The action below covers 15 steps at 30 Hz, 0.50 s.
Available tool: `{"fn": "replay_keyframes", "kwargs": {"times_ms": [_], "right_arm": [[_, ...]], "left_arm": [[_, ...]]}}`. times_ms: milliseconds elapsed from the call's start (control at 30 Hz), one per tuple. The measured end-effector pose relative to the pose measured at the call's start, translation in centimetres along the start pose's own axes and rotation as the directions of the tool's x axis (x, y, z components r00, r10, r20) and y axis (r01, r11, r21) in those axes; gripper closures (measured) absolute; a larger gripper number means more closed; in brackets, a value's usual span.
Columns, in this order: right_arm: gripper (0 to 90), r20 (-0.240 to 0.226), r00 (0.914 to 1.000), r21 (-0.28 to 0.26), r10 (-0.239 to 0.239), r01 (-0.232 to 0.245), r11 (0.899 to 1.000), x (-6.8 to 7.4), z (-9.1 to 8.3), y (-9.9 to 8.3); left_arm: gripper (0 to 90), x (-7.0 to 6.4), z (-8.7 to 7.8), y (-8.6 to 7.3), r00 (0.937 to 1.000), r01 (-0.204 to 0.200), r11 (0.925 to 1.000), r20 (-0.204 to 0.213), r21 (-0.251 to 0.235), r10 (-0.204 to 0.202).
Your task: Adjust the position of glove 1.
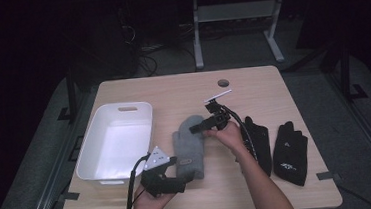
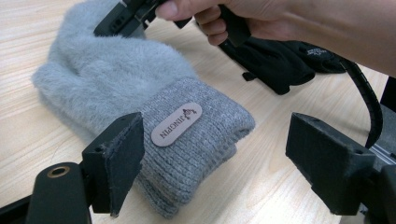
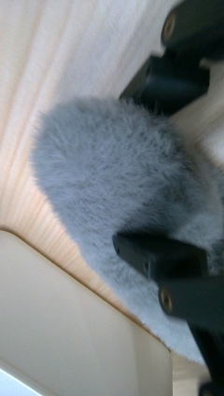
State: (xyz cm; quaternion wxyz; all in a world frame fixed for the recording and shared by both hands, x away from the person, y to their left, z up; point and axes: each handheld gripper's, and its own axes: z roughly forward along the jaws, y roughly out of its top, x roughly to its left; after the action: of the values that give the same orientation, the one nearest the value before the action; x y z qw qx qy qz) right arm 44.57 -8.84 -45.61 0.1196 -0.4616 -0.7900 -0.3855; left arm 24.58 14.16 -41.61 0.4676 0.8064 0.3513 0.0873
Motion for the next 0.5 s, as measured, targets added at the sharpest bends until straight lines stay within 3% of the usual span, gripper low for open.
{"fn": "replay_keyframes", "kwargs": {"times_ms": [67, 100, 200, 333, 367, 500], "right_arm": [[53.6, -0.039, 0.9990, -0.001, 0.019, -0.019, 1.000, -0.4, 0.3, -0.3], [53.6, -0.039, 0.9990, -0.001, 0.019, -0.019, 1.000, -0.4, 0.3, -0.3], [69.0, -0.042, 0.9991, -0.012, 0.003, -0.003, 1.000, -0.3, 0.1, -0.4], [73.5, -0.019, 0.9993, -0.015, -0.033, 0.032, 0.999, 0.2, -0.5, -0.4], [74.1, -0.002, 0.9981, -0.017, -0.062, 0.062, 0.998, 0.4, -1.1, -0.5], [75.0, 0.025, 0.9949, -0.028, -0.097, 0.098, 0.995, 0.6, -2.5, -1.0]], "left_arm": [[19.1, 0.1, 0.0, 0.0, 1.0000, 0.007, 1.0000, 0.000, 0.005, -0.007], [19.1, 0.1, 0.0, 0.0, 1.0000, 0.007, 1.0000, 0.000, 0.005, -0.007], [19.1, 0.3, 0.0, 0.0, 1.0000, 0.005, 1.0000, 0.002, 0.008, -0.005], [19.1, 0.3, 0.0, 0.0, 0.9999, 0.014, 0.9998, 0.004, 0.011, -0.014], [19.1, 0.3, 0.1, 0.0, 0.9997, 0.020, 0.9996, 0.009, 0.017, -0.021], [19.1, 0.4, 0.3, 0.2, 0.9991, 0.038, 0.9990, 0.019, 0.023, -0.039]]}}
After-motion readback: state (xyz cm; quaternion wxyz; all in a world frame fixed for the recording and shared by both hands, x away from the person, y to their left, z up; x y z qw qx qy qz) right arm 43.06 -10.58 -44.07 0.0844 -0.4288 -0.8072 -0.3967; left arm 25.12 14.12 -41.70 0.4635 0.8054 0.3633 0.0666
